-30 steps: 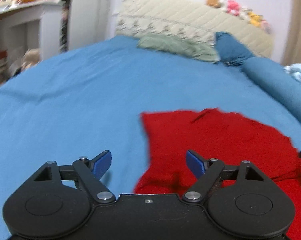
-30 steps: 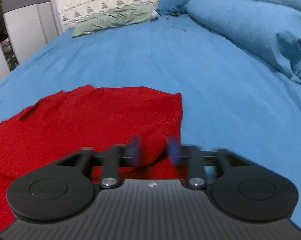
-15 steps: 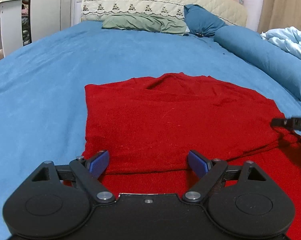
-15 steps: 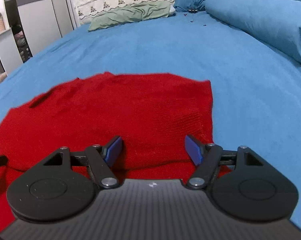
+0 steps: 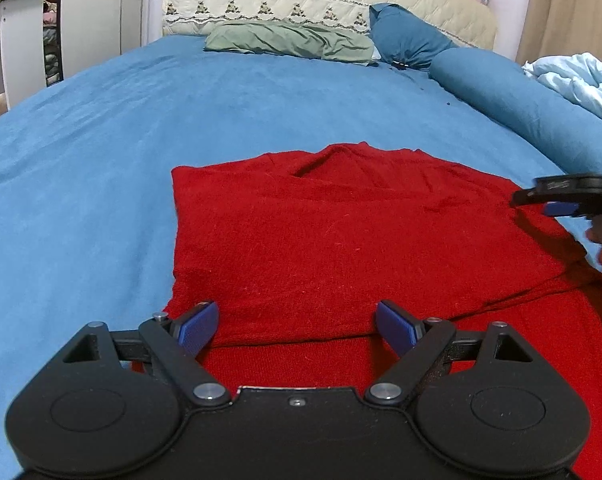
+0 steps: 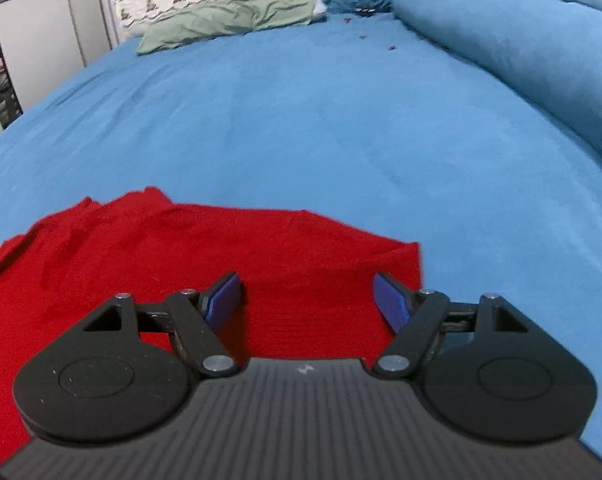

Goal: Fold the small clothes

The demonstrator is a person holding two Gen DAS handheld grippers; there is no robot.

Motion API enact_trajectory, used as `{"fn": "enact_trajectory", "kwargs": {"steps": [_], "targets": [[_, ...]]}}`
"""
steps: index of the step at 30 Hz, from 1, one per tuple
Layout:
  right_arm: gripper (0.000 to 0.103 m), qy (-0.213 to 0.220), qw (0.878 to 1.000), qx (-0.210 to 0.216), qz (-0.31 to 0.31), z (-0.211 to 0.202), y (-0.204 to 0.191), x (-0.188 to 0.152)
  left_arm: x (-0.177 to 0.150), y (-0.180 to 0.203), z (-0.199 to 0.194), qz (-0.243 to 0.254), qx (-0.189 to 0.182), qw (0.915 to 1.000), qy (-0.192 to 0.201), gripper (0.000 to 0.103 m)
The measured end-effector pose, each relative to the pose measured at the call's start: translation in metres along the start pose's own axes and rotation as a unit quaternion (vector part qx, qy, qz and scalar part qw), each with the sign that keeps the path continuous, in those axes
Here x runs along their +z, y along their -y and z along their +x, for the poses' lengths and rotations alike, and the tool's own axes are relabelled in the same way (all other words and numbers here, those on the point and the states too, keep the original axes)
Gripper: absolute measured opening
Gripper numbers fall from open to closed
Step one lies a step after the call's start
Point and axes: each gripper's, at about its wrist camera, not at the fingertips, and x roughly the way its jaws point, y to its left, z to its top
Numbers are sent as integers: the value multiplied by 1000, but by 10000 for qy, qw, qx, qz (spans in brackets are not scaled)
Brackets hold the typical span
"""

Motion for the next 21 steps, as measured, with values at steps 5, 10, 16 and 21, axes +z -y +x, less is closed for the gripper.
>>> {"fn": "enact_trajectory", "kwargs": {"steps": [5, 10, 16, 21], "targets": [[89, 401, 9975, 572, -44, -77, 19, -2, 7, 4, -35, -104, 35, 9999, 95, 89], [96, 767, 9914, 1050, -141, -196, 42, -5, 16, 13, -112, -112, 151, 9996, 229, 91], [103, 820, 9871, 1358, -223, -325, 68, -35, 5, 31, -217, 204, -71, 9995, 240, 103], [103, 307, 9903, 1343, -175, -379, 84, -90, -38, 34, -264, -10, -269, 9996, -72, 103]]}}
